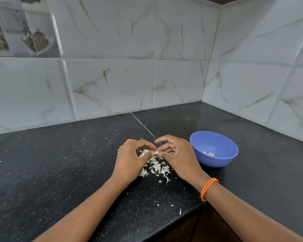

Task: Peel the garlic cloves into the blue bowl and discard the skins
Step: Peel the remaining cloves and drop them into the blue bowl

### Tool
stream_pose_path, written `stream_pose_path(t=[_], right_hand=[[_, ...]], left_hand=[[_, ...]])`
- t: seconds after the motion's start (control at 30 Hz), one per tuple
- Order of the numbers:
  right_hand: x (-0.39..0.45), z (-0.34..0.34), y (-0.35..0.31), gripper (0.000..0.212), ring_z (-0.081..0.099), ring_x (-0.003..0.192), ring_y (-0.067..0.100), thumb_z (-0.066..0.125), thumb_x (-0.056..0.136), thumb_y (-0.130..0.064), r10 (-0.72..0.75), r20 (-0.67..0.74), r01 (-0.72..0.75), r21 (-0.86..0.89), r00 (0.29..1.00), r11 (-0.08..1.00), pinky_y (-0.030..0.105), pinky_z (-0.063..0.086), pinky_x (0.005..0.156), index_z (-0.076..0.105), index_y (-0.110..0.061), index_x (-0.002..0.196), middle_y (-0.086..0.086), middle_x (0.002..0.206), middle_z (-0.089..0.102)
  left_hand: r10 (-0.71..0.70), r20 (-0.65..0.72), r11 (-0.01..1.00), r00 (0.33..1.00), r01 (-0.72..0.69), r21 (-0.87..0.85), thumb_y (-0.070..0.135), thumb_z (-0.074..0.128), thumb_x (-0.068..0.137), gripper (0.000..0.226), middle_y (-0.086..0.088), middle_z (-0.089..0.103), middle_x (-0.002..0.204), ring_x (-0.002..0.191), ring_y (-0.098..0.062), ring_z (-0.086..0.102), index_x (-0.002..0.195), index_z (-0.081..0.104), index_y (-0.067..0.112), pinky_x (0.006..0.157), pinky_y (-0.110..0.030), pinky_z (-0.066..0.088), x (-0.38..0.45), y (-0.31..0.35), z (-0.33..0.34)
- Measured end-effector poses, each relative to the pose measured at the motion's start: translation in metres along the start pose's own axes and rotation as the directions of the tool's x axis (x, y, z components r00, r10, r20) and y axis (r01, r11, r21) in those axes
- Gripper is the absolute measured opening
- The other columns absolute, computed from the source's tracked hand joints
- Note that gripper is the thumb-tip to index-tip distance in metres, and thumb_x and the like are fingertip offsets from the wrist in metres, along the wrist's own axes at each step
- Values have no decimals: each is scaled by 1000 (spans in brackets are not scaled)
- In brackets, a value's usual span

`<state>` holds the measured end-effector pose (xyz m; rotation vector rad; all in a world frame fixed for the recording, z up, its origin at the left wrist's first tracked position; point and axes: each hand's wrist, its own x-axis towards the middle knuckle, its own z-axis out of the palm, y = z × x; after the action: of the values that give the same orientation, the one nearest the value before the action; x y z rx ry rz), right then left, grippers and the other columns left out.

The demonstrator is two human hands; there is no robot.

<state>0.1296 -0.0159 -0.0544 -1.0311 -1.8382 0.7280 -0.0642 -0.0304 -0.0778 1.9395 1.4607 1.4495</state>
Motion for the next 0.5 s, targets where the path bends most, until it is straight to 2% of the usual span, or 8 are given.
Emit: stream_pose_path(t=[0.23,0.33,0.43,0.5], right_hand=[[-9,-4,9,31,78,78,5,87,88,-13,-34,-98,33,-17,995,999,25,64,78,72,-22,113,-7,84,81],[-6,-4,10,25,77,73,6,87,89,-16,-63,-130,58,-43,989,997,27,64,75,71,-21,108,-6,79,79],[-4,-3,14,10,75,71,10,75,100,-21,-105,-118,94,-97,987,991,37,63,74,71,-25,109,-5,75,76],[-3,-2,20,12,74,74,12,64,107,-21,-130,-93,115,-150,987,982,42,62,75,71,-28,115,-6,77,74]], left_hand=[[-21,93,995,995,30,-91,28,84,93,15,24,79,96,109,-5,66,98,84,43,90,-32,51,-2,1,3],[-9,81,996,997,16,-88,28,87,91,16,23,79,95,108,-6,67,100,84,41,88,-30,52,-1,1,3],[-31,11,996,999,32,-84,28,88,89,13,23,79,91,97,-5,69,96,85,39,85,-34,57,0,1,4],[-44,-24,996,999,42,-84,26,88,89,11,23,79,90,92,-6,71,95,86,36,84,-38,59,2,-2,5]])
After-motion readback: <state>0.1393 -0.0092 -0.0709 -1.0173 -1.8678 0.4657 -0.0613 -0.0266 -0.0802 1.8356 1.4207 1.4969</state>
